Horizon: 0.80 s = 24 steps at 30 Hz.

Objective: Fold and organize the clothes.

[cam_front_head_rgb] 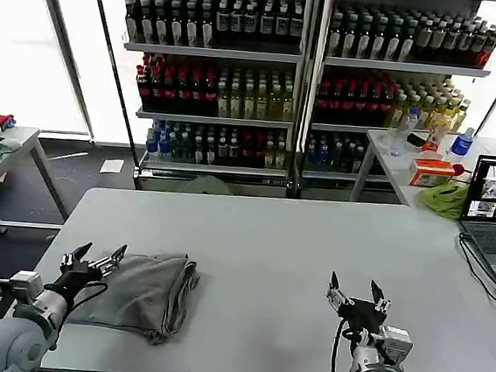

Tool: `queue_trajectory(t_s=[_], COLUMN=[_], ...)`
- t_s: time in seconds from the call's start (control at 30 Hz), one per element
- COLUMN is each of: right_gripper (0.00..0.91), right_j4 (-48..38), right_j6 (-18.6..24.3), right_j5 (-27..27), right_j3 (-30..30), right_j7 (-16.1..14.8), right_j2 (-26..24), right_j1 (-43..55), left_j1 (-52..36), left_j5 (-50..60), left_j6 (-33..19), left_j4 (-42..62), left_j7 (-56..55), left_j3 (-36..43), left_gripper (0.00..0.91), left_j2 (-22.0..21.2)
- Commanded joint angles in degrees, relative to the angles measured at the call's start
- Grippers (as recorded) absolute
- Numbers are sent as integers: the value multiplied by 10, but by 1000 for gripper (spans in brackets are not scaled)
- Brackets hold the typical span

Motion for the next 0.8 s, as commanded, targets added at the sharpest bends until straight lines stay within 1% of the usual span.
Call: queue_trajectory(t_s=[0.03, 0.17, 0.8], right_gripper=[907, 907, 907], right_j4=[3, 8, 16], right_j6=[1, 1, 0], right_j5=[0, 0, 0], right_j3=[3, 6, 9], right_j7=[0, 0, 1], right_j2=[0, -1, -4], right_j1=[-4, -9, -12], left_j1=[13, 8, 20], left_j5=[6, 5, 18], left_j6=[9, 9, 26], left_j4=[34, 51, 61], left_j7=[10, 12, 21], left_j3=[-10, -10, -3], left_gripper=[907, 907, 907], left_j2=[3, 4, -5])
